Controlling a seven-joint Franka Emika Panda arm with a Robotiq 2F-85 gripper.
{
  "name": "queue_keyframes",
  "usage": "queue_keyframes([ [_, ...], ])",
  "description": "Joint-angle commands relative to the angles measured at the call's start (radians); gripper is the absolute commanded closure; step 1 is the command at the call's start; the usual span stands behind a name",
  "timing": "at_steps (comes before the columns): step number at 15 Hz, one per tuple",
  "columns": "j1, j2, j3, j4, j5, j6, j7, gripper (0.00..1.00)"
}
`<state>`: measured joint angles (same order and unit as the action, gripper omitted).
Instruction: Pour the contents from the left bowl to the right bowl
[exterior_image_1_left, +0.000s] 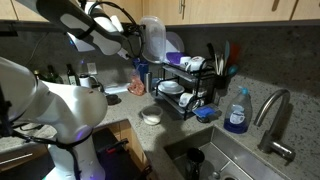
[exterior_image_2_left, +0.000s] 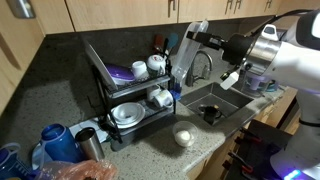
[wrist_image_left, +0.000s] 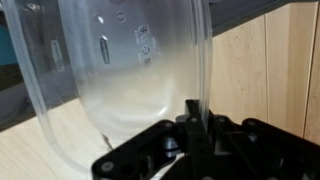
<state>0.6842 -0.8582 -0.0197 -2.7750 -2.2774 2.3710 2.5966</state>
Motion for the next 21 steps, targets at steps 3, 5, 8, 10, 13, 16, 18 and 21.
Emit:
queue_keyframes([
  [3,-0.018,-0.005,0.037,0.0,-0.028,-0.048,-0.003,0.99],
  [5,-0.018,-0.005,0.043,0.0,-0.029,-0.061,-0.003,0.99],
  [8,-0.017,-0.004,0.054,0.0,-0.027,-0.079,-0.004,0.99],
  [10,-0.016,-0.005,0.06,0.0,-0.025,-0.086,-0.006,0.99],
  [13,-0.01,0.001,0.052,0.0,-0.015,-0.063,-0.006,0.99],
  [16,-0.004,0.005,0.045,0.0,-0.006,-0.047,-0.003,0.99],
  [18,0.004,0.012,0.039,0.0,0.013,-0.024,0.002,0.99],
  [21,0.055,0.022,-0.003,-0.001,0.067,0.007,0.003,0.99],
])
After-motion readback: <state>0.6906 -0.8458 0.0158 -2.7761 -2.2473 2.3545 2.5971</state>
